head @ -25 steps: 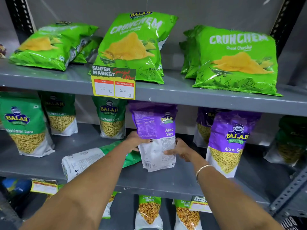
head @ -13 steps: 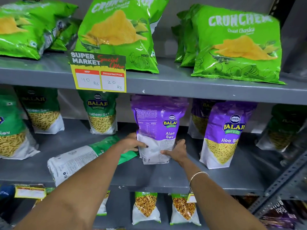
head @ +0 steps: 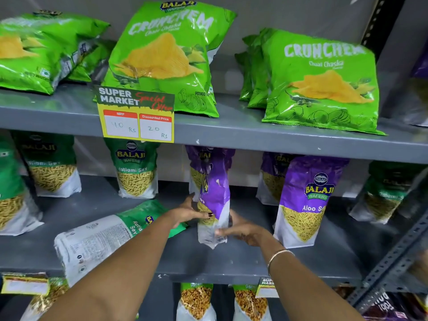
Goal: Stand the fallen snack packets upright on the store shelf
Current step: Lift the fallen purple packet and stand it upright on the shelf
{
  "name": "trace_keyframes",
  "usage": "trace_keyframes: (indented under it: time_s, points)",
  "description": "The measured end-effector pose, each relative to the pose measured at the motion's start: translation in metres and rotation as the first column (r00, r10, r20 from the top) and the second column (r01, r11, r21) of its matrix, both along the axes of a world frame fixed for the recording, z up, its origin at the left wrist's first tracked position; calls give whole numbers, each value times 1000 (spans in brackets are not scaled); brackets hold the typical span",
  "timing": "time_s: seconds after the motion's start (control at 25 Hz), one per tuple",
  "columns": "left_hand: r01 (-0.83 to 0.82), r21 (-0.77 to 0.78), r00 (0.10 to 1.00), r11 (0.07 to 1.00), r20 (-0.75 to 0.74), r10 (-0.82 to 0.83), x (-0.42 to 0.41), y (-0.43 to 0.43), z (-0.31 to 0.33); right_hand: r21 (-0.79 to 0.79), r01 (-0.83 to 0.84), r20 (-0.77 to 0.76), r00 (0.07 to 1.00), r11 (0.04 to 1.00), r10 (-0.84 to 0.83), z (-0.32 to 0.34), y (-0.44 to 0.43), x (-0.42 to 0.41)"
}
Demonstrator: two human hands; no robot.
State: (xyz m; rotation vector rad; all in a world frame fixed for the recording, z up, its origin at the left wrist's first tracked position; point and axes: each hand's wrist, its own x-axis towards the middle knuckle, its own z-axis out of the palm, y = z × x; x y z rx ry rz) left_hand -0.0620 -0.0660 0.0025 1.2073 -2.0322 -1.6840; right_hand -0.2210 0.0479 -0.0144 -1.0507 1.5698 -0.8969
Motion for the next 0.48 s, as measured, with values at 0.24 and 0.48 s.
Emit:
trace_keyframes:
  time_s: [0.24,0.48]
  points:
    - [64,39,994,997,-92,-60,-8,-6,0,-83,132,-172,974,988,-145,-10,-11,-2]
    - [-30,-15,998,999,57,31,2,-14,4,-244,174,-14,983,954,-183,-2,-3,-26]
